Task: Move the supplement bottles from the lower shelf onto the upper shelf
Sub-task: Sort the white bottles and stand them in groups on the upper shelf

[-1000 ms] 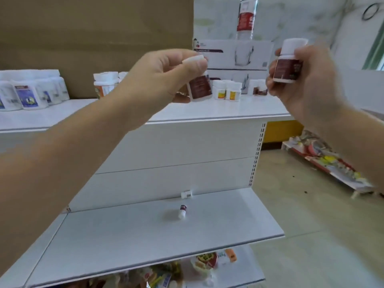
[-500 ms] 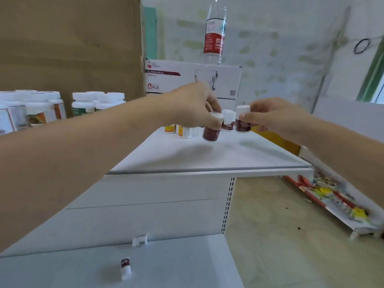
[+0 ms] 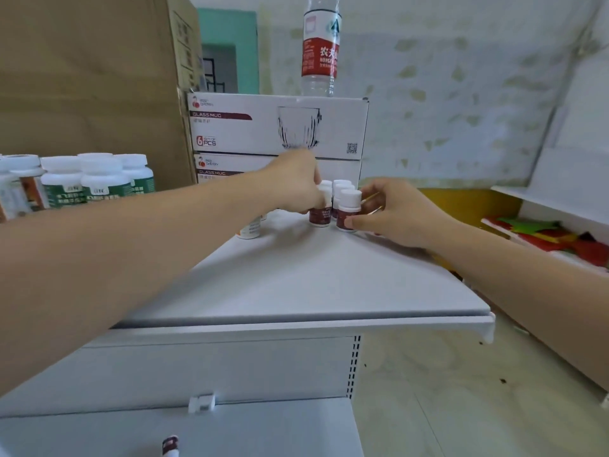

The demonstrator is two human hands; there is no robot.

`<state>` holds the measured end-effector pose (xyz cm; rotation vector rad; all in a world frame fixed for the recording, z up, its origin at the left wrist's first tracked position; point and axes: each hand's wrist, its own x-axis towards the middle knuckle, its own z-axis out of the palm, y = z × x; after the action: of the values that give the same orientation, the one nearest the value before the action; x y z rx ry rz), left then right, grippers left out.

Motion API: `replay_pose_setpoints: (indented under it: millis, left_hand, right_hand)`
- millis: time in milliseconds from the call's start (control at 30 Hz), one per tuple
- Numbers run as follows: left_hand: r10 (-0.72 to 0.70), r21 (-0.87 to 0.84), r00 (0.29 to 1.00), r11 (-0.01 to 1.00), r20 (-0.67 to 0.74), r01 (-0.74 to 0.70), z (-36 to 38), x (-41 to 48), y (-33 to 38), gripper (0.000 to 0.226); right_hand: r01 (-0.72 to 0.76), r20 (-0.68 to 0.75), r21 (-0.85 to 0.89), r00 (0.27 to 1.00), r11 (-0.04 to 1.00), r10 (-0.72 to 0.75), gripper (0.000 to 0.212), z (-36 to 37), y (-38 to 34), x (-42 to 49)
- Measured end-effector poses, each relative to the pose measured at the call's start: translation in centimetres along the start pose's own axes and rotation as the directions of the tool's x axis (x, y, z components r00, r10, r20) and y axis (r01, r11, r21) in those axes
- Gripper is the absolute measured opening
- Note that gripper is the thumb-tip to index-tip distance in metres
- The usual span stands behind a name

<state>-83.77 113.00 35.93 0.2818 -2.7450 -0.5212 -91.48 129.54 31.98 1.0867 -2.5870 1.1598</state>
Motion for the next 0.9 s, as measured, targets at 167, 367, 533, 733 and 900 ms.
replay_pose_setpoints:
  millis: [167,367,533,733,900]
  left_hand:
    - [0.018,0.023,0.998,1.0,-0.056,-0.017,0.5,0.3,-0.2,0.016]
    - [0.108,0.106,0.985,0.99,-0.132,-0.094,1.5,-0.3,0.0,0.031]
    - [0.211,0.271,0.968,0.948,-0.134,-0.169,-0.1,-2.0,0.2,0.029]
    - [0.208,0.304,0.978,0.931,0.017,-0.204,-5.2,-8.0,-1.4,0.024]
    - [0.202,0.325,0.976,0.92,0.081,-0.218,-9.1,-15.4,-6.3,0.019]
  right_hand:
    - [0.009,-0.04,-0.02,0.999,1.0,-0.01,0.042,0.2,0.2,0.1]
    - [-0.018,-0.053,-0.131,0.999,0.991,0.011,0.047,0.3,-0.2,-0.1]
    - [-0.06,-0.057,-0.259,0.997,0.964,0.047,0.043,-0.7,-1.7,-2.4]
    - [-0.077,0.102,-0.455,0.985,0.887,0.137,0.033,-0.9,-6.3,-6.2]
    - [-0.095,0.078,-0.474,0.986,0.876,0.149,0.027,1.3,-11.4,-10.6]
